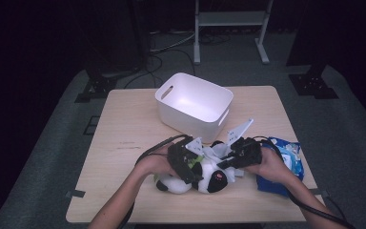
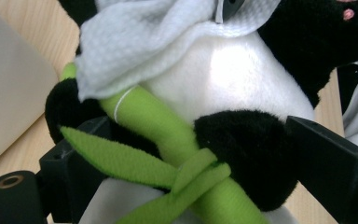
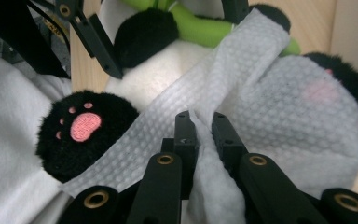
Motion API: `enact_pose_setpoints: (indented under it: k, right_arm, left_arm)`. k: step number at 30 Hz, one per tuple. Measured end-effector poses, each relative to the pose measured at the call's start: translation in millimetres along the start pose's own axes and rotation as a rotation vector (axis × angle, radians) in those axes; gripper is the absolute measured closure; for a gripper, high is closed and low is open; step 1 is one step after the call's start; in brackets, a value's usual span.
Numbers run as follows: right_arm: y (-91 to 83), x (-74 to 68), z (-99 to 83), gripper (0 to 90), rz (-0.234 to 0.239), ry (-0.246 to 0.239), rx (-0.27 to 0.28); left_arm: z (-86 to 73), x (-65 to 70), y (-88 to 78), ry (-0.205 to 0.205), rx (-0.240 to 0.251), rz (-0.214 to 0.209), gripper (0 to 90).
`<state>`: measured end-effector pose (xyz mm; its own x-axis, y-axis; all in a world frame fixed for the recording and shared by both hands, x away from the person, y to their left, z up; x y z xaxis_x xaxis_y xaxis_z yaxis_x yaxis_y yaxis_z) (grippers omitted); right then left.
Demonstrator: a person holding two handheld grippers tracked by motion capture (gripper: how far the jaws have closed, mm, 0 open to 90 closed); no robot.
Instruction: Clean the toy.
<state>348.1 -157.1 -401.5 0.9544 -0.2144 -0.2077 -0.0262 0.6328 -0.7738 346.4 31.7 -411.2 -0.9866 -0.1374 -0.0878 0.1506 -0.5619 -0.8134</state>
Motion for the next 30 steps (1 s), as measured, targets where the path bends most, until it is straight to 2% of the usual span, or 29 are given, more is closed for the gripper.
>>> enact_pose_setpoints:
  k: [3,6,10,12,15,16,18,21,23,25,27,29,30]
  right_arm:
    - [-0.9,2.0,-2.6,82.2,-0.018,0.008,-0.026]
    - [-4.1,1.8,-2.7,82.2,-0.031,0.005,-0.028]
    - [-14.4,-0.4,1.5,82.1,-0.051,-0.009,0.006]
    - [-22.3,0.3,4.4,82.1,-0.053,-0.01,0.05]
    - [-21.6,0.7,4.6,82.2,-0.048,-0.001,0.06]
    - [-15.9,0.2,3.8,82.1,-0.046,-0.004,0.037]
    - [-12.9,-0.2,3.4,82.1,-0.041,0.0,0.032]
    - [1.2,0.1,-1.3,82.1,-0.038,-0.003,-0.023]
    - [1.3,2.3,-4.6,82.1,-0.034,0.012,-0.026]
    - [-1.8,2.9,-4.6,82.1,-0.046,0.01,-0.033]
    - [-5.6,1.9,-1.8,82.1,-0.041,0.008,-0.018]
    - [-7.9,1.0,2.1,82.1,-0.043,-0.001,-0.008]
    - [-10.6,-0.3,11.8,82.0,-0.035,-0.016,0.015]
  left_arm:
    - [-0.9,1.3,-0.8,-0.003,0.007,-0.001,8.8]
    - [-3.1,2.1,-1.7,0.002,0.001,-0.006,8.8]
    - [-5.1,2.7,-2.6,0.006,0.0,-0.008,10.4]
    - [-5.0,2.9,-2.4,0.001,0.002,-0.011,10.3]
    - [-5.0,2.5,-2.6,0.0,0.001,-0.011,10.3]
    - [-5.4,2.2,-2.3,-0.006,0.003,-0.013,10.4]
    - [-5.9,2.0,-2.3,-0.007,0.0,-0.016,10.4]
    - [-6.9,2.4,-2.4,-0.008,-0.005,-0.02,10.4]
    - [-7.6,2.9,-4.4,-0.004,-0.006,-0.019,10.3]
    - [-9.4,1.3,-11.1,-0.014,0.012,-0.013,10.3]
    - [-15.7,-5.5,-25.9,-0.053,0.055,0.01,10.2]
    - [-19.2,-8.8,-31.0,-0.066,0.06,0.016,10.3]
    - [-23.8,-11.5,-34.4,-0.081,0.058,0.019,10.4]
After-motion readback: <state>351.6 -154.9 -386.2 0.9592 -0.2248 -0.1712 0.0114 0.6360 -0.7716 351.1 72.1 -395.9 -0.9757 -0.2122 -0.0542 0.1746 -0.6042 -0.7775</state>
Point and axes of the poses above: each handheld gripper's, and its own axes: y roughly forward along the jaws, z roughly out of its top, x roughly to its right, the point moved 3 cm from there along y, roughly forward along the jaws, and after that the axes turned 4 degrees about z, right-handed, at the moved point
